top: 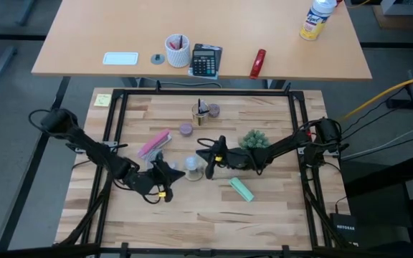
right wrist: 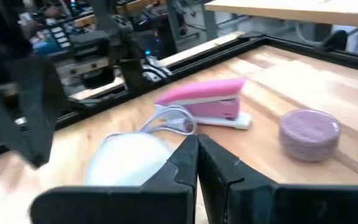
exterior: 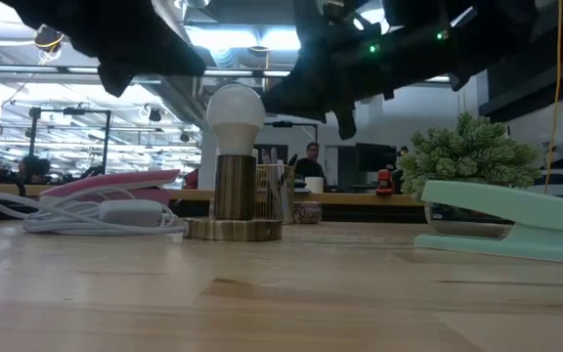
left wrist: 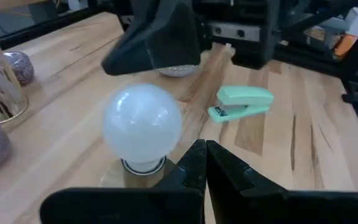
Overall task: Screw lightbulb
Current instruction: Insert the lightbulb into the lamp
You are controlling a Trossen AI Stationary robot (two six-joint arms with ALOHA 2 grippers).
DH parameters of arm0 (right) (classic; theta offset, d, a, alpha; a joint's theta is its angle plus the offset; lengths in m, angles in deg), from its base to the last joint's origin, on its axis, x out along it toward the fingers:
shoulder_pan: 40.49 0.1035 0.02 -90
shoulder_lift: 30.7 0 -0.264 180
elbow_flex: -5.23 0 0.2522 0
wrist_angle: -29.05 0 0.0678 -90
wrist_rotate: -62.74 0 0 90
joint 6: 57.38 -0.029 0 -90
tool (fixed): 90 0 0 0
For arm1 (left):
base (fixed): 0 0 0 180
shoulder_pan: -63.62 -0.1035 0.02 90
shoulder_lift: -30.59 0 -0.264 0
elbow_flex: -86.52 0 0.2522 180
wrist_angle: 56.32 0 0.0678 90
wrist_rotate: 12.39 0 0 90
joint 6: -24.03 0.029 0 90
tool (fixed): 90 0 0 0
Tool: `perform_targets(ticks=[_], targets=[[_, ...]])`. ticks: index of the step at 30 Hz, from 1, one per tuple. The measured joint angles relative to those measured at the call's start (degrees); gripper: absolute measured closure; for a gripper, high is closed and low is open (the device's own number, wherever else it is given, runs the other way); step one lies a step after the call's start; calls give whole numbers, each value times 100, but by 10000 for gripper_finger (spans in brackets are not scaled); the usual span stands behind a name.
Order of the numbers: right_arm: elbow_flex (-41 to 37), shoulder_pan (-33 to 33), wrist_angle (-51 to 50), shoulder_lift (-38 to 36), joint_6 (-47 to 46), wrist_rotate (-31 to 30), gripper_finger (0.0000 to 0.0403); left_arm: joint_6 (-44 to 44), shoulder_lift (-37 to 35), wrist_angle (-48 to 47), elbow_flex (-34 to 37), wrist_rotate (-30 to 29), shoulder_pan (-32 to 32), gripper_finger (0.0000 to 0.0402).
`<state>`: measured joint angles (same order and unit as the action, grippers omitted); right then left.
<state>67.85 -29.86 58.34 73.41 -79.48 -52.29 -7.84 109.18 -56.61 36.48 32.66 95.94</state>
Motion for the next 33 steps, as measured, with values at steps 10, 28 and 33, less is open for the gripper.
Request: perform_targets(ticks=[10,28,33], targets=[[0,22,-132,0,-44,513,389,-59,425,63,0,-14,-242,400],[-7,76,-128,0,-31,877,389,44,423,-331,-4,-353,-409,400],[-7,130,-158,0,-36,909,389,-78,423,-409,-4,-454,-409,400]])
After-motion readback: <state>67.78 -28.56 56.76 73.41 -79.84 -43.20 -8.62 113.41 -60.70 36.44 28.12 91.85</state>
